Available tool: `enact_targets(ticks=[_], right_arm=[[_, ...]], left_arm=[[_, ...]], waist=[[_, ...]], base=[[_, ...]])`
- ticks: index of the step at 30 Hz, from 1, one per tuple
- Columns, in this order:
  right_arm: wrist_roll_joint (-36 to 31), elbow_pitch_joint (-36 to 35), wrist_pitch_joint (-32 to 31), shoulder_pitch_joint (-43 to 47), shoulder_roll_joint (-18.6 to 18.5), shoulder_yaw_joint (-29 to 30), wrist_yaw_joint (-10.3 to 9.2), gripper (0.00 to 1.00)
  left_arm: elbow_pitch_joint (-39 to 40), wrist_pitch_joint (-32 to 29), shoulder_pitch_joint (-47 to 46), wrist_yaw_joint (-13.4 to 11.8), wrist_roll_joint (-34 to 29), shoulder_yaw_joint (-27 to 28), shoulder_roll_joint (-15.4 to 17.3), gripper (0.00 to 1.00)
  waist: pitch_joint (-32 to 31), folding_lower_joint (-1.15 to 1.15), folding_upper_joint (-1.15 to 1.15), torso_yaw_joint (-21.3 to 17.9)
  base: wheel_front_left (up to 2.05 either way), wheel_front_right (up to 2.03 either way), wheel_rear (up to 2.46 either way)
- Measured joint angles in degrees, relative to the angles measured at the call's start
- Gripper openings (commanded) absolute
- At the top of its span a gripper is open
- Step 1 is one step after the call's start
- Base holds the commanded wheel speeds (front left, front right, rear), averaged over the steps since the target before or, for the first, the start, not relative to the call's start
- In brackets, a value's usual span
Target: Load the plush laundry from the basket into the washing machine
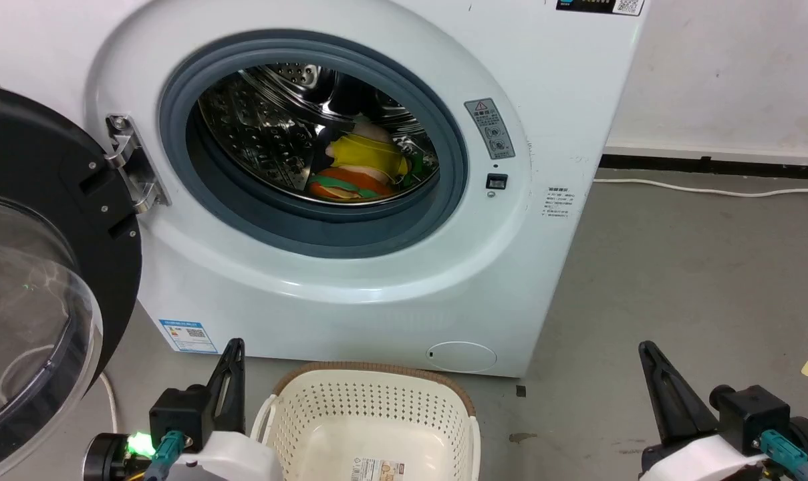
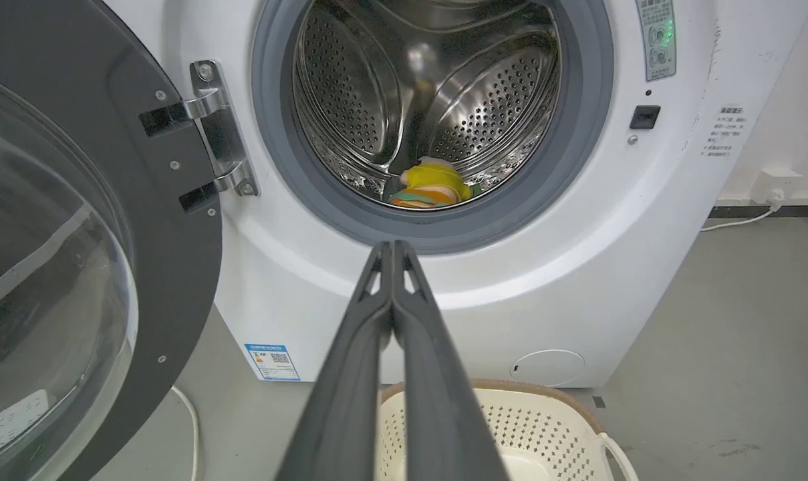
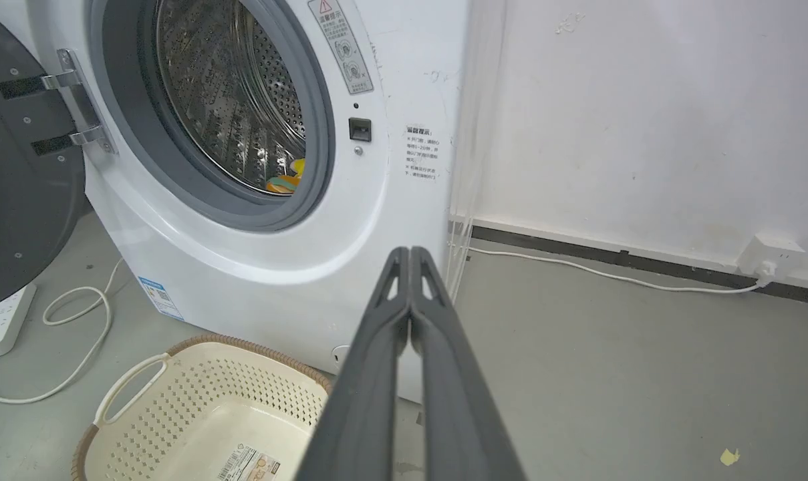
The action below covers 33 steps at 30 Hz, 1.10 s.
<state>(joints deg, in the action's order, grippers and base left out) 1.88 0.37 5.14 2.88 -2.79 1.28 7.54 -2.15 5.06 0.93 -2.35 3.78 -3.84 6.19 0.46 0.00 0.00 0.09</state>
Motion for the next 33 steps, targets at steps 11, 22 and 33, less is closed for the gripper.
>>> enact_targets(ticks=[11,22,33], right_arm=[[-0.42,-0.03,-1.29,-0.34,0.0,-0.27,0.0,0.0],[-0.93,-0.07,-2.53,-1.14,0.0,-0.57,0.0,0.0],[-1.05,-0.09,-3.83,-1.41,0.0,-0.86,0.0,0.0]], left_arm=[[0.36,-1.16,-0.01,0.51,-0.69,1.0,-0.76,0.0],[0.9,-2.52,-0.02,1.01,-1.68,1.8,-1.68,0.0],[1.42,-3.61,-0.04,1.53,-2.42,2.8,-2.23,0.0]], waist=[[-0.12,0.0,0.0,-0.02],[-0.24,0.0,0.0,-0.04],[-0.35,0.0,0.0,-0.07]], base=[[0.0,0.0,0.0],[0.0,0.0,0.0],[0.0,0.0,0.0]])
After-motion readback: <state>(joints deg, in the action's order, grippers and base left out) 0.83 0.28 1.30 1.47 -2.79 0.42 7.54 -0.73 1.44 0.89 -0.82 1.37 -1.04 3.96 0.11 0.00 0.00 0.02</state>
